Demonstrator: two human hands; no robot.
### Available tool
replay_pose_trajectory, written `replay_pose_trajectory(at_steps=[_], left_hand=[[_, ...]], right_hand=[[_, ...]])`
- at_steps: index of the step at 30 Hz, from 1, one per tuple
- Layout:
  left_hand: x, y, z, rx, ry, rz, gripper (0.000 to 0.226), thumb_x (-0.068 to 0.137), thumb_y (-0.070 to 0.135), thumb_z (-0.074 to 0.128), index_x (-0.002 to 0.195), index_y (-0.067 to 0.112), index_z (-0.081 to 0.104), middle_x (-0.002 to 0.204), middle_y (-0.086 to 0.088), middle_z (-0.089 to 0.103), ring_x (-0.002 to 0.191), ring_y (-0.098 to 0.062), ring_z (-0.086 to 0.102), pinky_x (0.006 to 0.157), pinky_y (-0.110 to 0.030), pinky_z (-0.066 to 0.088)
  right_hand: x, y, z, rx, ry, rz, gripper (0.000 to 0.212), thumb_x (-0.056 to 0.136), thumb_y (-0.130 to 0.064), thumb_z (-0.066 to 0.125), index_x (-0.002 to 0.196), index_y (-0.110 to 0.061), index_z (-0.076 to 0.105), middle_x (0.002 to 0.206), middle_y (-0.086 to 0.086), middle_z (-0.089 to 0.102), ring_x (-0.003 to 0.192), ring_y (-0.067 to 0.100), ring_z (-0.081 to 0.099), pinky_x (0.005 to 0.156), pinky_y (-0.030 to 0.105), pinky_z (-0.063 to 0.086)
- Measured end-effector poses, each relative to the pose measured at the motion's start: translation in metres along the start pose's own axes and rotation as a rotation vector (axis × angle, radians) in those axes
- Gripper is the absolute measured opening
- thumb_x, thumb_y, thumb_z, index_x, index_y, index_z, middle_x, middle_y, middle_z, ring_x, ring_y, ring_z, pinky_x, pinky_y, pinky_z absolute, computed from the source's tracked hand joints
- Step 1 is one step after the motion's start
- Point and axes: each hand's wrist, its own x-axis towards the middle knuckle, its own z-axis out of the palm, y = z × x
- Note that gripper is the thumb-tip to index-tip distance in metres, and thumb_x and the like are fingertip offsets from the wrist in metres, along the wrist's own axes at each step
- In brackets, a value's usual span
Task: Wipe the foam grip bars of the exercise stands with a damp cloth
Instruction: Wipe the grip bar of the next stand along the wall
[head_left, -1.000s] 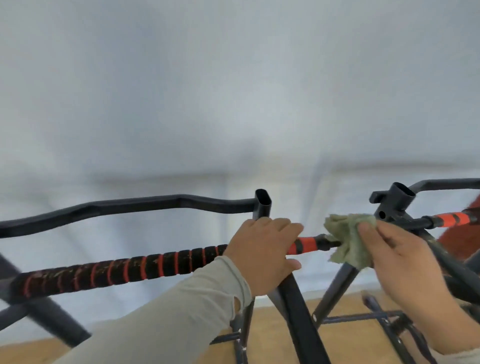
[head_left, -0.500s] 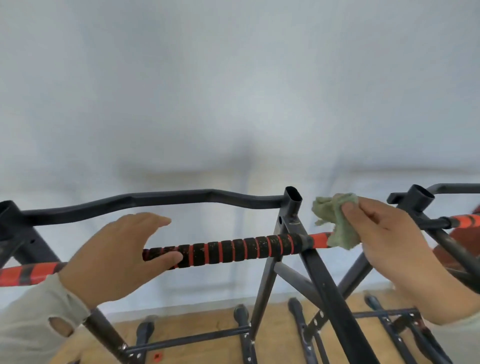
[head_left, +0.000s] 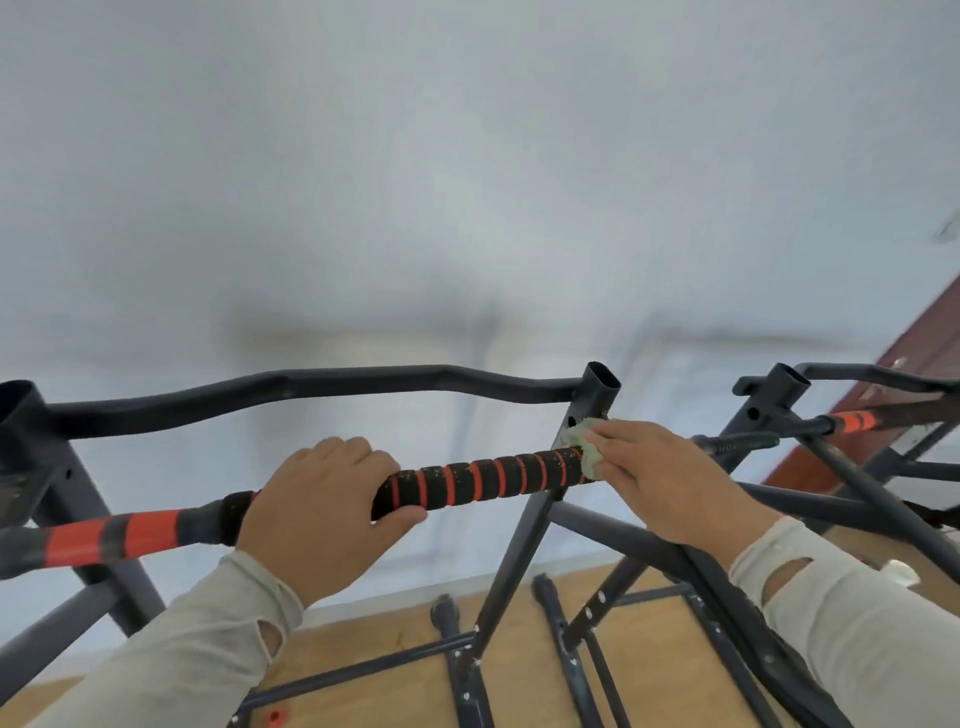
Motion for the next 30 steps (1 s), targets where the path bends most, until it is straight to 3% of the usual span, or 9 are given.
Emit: replay_pose_trajectory(at_steps=[5,7,10,13,16,19,23,25,30], left_hand=[[-0.001,-0.002,0.001,-0.016,0.007,0.012,0.040,0.084,0.074,0.048,0.092,0.037,0.060,0.077,0.015,0.050,0.072,-0.009,0.048,0.071,-0.027,0.043],[-0.001,-0.001,0.001,-0.013,0.015,0.012,0.040,0.083,0.073,0.051,0.090,0.035,0.061,0.075,0.014,0.049,0.070,-0.010,0.047,0.069,-0.027,0.043],[-0.001,-0.001,0.000,-0.017,0.015,0.013,0.039,0.082,0.072,0.053,0.091,0.034,0.062,0.075,0.014,0.050,0.070,-0.010,0.047,0.070,-0.029,0.047],[-0.001,-0.002,0.000,-0.010,0.013,0.022,0.038,0.083,0.073,0.051,0.089,0.036,0.060,0.074,0.015,0.047,0.069,-0.010,0.047,0.070,-0.029,0.047],[0.001,-0.002,0.000,0.009,0.020,0.035,0.037,0.082,0.073,0.052,0.087,0.036,0.060,0.071,0.014,0.045,0.066,-0.010,0.045,0.066,-0.027,0.043],[-0.001,-0.001,0.000,0.001,0.007,0.017,0.038,0.083,0.075,0.049,0.091,0.039,0.058,0.075,0.014,0.048,0.071,-0.008,0.048,0.070,-0.025,0.042],[0.000,0.000,-0.002,0.000,0.002,-0.012,0.037,0.081,0.076,0.050,0.090,0.040,0.058,0.072,0.016,0.048,0.069,-0.007,0.048,0.069,-0.024,0.038],[0.001,-0.001,-0.003,-0.001,0.004,-0.007,0.036,0.081,0.074,0.053,0.087,0.040,0.059,0.070,0.017,0.047,0.066,-0.007,0.047,0.067,-0.025,0.039],[0.001,0.000,-0.002,0.007,0.001,-0.016,0.034,0.081,0.074,0.052,0.086,0.041,0.057,0.070,0.017,0.047,0.068,-0.007,0.047,0.068,-0.025,0.040]], right_hand=[[-0.002,-0.043,0.006,-0.056,0.177,0.198,0.013,0.099,-0.017,0.057,0.100,-0.027,0.066,0.093,-0.005,0.069,0.082,0.020,0.062,0.080,0.037,0.056],[0.005,-0.065,0.013,-0.103,0.197,0.225,0.014,0.093,-0.013,0.063,0.086,-0.024,0.060,0.077,-0.004,0.062,0.069,0.020,0.056,0.089,0.040,0.053],[0.018,-0.116,0.028,0.052,0.253,0.118,0.021,0.100,-0.019,0.045,0.088,-0.028,0.059,0.080,-0.009,0.062,0.076,0.015,0.060,0.118,0.035,0.030],[0.020,-0.154,0.050,0.222,0.281,-0.068,0.025,0.102,-0.025,0.037,0.105,-0.028,0.062,0.111,-0.010,0.067,0.113,0.012,0.060,0.120,0.042,0.029],[0.016,-0.125,0.057,0.135,0.332,-0.238,0.034,0.098,-0.015,0.051,0.129,-0.024,0.063,0.136,-0.007,0.065,0.135,0.012,0.051,0.124,0.042,0.025],[0.012,-0.065,0.041,-0.072,0.296,-0.209,0.037,0.086,-0.007,0.056,0.116,-0.025,0.068,0.121,-0.011,0.070,0.118,0.012,0.060,0.120,0.040,0.033],[0.008,0.002,0.012,-0.281,0.081,0.206,0.019,0.091,-0.011,0.057,0.088,-0.030,0.056,0.088,-0.012,0.064,0.080,0.013,0.054,0.093,0.035,0.053],[0.009,0.006,0.001,-0.259,0.035,0.316,0.014,0.092,-0.013,0.056,0.091,-0.026,0.061,0.083,-0.006,0.066,0.075,0.016,0.061,0.081,0.033,0.057],[0.011,-0.058,0.004,-0.130,0.156,0.163,0.022,0.092,-0.008,0.057,0.099,-0.028,0.064,0.079,-0.009,0.061,0.076,0.018,0.062,0.096,0.037,0.049]])
